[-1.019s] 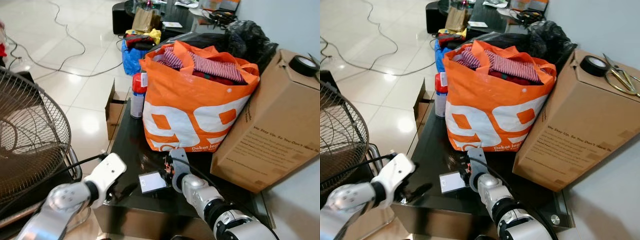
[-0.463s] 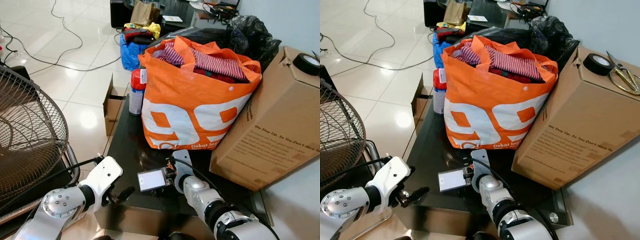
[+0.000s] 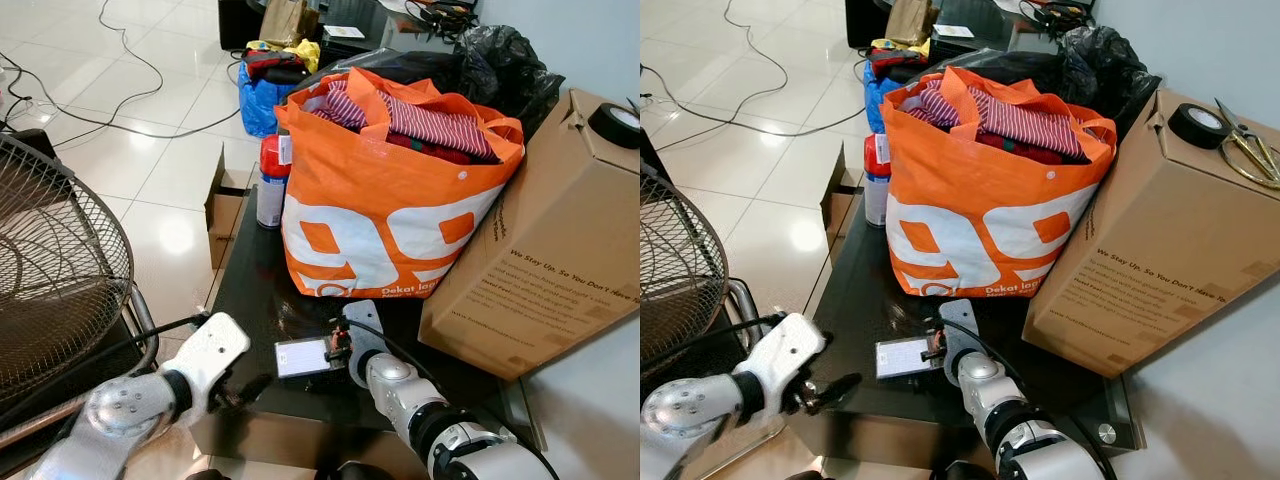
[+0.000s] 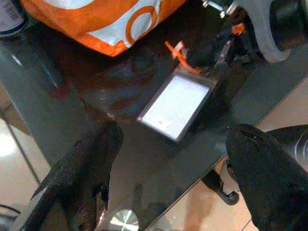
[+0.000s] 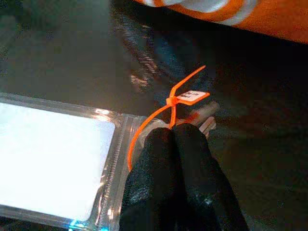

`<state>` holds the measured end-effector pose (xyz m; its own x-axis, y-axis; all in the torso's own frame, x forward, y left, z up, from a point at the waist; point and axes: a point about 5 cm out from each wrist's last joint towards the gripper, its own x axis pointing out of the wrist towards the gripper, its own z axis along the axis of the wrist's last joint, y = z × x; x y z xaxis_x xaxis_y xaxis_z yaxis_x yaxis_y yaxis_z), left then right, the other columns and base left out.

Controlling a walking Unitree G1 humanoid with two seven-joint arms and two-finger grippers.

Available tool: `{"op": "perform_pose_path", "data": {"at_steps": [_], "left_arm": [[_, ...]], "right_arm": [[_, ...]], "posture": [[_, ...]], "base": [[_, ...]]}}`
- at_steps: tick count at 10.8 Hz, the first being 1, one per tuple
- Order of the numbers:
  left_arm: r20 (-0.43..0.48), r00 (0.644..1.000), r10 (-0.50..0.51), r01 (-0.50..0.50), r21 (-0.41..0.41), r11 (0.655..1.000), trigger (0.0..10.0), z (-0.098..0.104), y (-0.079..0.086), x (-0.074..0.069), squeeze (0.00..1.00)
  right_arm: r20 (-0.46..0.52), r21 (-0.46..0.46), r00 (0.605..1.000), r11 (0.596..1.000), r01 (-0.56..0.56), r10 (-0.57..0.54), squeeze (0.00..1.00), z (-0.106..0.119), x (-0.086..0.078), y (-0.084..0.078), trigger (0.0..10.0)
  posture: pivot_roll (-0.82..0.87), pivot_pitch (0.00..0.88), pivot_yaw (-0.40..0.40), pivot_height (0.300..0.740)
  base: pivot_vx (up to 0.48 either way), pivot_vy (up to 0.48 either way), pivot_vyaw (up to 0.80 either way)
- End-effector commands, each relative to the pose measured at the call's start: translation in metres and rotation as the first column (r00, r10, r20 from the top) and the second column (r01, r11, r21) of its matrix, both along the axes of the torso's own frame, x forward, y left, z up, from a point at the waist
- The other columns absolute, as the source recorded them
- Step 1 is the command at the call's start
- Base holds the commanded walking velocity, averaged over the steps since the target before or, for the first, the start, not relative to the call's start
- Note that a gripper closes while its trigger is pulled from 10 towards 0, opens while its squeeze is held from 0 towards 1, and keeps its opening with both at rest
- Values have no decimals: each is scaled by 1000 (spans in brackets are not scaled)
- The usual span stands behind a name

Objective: Hang keys on a hook

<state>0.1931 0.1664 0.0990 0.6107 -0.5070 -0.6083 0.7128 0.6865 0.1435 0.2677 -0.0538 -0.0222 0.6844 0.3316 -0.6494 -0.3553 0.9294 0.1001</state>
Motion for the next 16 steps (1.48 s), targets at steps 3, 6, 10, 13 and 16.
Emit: {"op": "perform_pose_path", "data": {"at_steps": [3, 6, 10, 13, 16], "left_arm": [[38, 999, -15, 16, -18, 1000, 10000, -1, -11, 13, 0], [48, 999, -22, 23, -29, 999, 10000, -4, -16, 19, 0], [42, 998, -35, 35, -18, 999, 10000, -5, -16, 17, 0], [38, 999, -32, 32, -13, 999, 10000, -6, -14, 14, 0], [39, 999, -27, 27, -12, 1000, 10000, -6, -14, 12, 0]], "right_arm": [[92, 69, 996, 997, -22, 15, 0, 16, 18, -23, 0], [125, 12, 988, 996, -90, 88, 0, 20, 19, -41, 4235], [40, -7, 988, 988, -152, 152, 1000, 4, 3, -24, 10000], [15, -59, 981, 980, -192, 193, 1000, -1, -1, -21, 10000], [49, -118, 974, 970, -212, 219, 0, 2, 4, -18, 10000]], "posture": [[-18, 22, -141, 740], [-37, 5, -139, 740], [-31, 23, -144, 740], [-25, 30, -152, 740], [-14, 31, -172, 740]], "base": [[0, 0, 0], [0, 0, 0], [0, 0, 0], [0, 0, 0], [0, 0, 0]]}}
